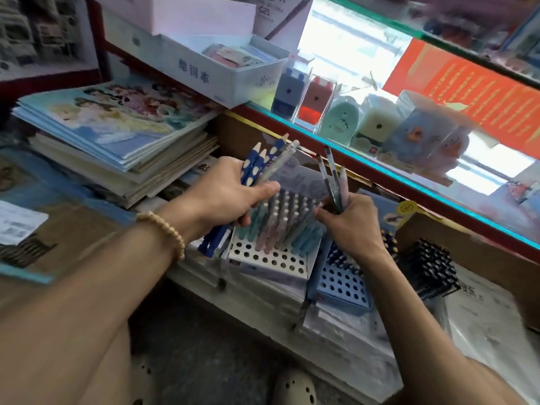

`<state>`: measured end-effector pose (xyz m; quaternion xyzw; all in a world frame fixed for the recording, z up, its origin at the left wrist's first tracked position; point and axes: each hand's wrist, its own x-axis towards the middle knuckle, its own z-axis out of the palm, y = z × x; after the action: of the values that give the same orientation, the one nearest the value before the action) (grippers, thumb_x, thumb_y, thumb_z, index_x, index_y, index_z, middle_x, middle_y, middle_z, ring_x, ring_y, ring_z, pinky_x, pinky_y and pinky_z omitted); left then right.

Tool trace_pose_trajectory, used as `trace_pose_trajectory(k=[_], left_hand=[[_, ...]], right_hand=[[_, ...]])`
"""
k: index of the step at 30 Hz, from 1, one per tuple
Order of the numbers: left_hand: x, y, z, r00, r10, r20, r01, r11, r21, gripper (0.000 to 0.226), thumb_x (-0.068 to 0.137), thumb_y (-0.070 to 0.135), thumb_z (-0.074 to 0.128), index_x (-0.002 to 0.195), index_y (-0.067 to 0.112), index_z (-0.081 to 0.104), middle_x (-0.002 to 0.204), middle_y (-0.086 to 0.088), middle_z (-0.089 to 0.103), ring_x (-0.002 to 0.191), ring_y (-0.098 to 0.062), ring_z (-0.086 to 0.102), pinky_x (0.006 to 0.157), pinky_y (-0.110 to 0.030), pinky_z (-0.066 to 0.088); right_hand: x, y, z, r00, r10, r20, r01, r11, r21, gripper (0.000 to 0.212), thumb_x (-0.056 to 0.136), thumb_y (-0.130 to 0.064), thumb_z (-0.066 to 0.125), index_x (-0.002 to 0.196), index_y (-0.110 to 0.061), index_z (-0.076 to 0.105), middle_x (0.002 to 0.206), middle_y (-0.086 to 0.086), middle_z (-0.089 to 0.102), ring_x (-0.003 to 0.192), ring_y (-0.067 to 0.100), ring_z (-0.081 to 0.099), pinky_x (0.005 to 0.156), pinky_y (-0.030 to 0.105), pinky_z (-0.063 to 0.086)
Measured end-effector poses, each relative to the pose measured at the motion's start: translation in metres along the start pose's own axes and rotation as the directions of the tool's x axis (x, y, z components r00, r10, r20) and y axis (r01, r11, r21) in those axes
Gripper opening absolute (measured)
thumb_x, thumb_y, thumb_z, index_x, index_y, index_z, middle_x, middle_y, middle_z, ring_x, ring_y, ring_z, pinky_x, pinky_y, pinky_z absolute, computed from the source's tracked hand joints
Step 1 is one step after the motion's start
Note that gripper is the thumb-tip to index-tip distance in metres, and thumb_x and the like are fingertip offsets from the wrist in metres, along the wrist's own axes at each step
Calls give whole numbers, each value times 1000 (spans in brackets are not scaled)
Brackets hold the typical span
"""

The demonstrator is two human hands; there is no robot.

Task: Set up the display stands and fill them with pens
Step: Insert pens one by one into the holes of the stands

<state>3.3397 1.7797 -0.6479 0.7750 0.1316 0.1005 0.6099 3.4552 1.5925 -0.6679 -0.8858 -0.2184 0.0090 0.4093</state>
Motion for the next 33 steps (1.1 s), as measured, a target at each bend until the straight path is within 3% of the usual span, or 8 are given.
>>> trace_pose_trajectory(k=[6, 12, 16, 18, 24, 27, 31, 33], left_hand=[[0, -4, -5, 1000, 8, -27, -8, 1000, 1, 22, 93, 28, 66, 82, 9, 62, 52, 6, 53, 39, -8, 52, 40, -20, 39], [0, -6, -10, 1000, -4, -24, 4, 1000, -3, 26, 93, 30, 65, 90, 4, 64, 65, -2, 58, 43, -9, 53, 41, -20, 39], [0, -6, -9, 1000, 5, -20, -5, 1000, -6, 23, 94, 29, 65, 79, 11, 61, 54, 6, 54, 42, -9, 52, 42, -20, 39], [0, -6, -9, 1000, 12, -25, -12, 1000, -4, 23, 94, 28, 65, 76, 13, 60, 49, 9, 52, 41, -9, 52, 42, -20, 39], [-1, -9, -11, 999, 8, -48, -8, 1000, 1, 23, 92, 29, 66, 83, 8, 63, 59, 3, 54, 42, -10, 53, 41, -19, 39], [-2, -9, -8, 999, -1, -51, 0, 1000, -19, 27, 90, 28, 70, 91, 1, 64, 60, 2, 55, 42, -9, 53, 41, -19, 39], [-2, -7, -10, 991, 0, -133, -9, 998, -68, 27, 84, 28, 75, 92, 3, 68, 65, -1, 61, 41, -7, 53, 41, -18, 42], [-2, -5, -8, 986, 17, -169, -38, 992, -123, 32, 79, 32, 77, 90, 3, 70, 67, -4, 65, 42, -10, 53, 44, -22, 45]], right_hand=[[4, -1, 5, 1000, -27, -8, 26, 997, -68, 10, 89, -10, 72, 79, -6, 69, 76, 2, 69, 72, 15, 67, 55, 16, 54], [7, -4, 10, 998, -16, 60, 22, 995, -99, 11, 89, -11, 71, 78, -13, 67, 78, -1, 69, 70, 12, 69, 55, 18, 55], [6, 3, 15, 991, 52, 125, -41, 995, -92, 12, 86, -14, 74, 76, -15, 69, 79, 0, 72, 74, 12, 71, 64, 27, 58], [8, 4, 16, 990, 69, 121, -57, 994, -96, 11, 85, -13, 75, 77, -17, 69, 79, -1, 71, 73, 9, 69, 62, 23, 54], [15, 2, 25, 983, 115, 143, -74, 962, -264, 11, 81, -19, 80, 82, -16, 70, 82, 0, 70, 74, 12, 67, 66, 30, 56], [6, 3, 17, 989, 60, 138, -42, 990, -133, 11, 81, -17, 80, 77, -17, 70, 79, 0, 71, 71, 11, 68, 63, 28, 56], [-5, -14, 6, 985, -30, 169, 13, 995, 102, 7, 81, -16, 79, 81, -15, 72, 79, -6, 73, 73, 2, 69, 60, 11, 51], [-11, -23, 6, 968, -56, 246, 41, 997, 66, 8, 80, -17, 80, 80, -15, 72, 79, -4, 73, 74, 7, 69, 62, 14, 53]])
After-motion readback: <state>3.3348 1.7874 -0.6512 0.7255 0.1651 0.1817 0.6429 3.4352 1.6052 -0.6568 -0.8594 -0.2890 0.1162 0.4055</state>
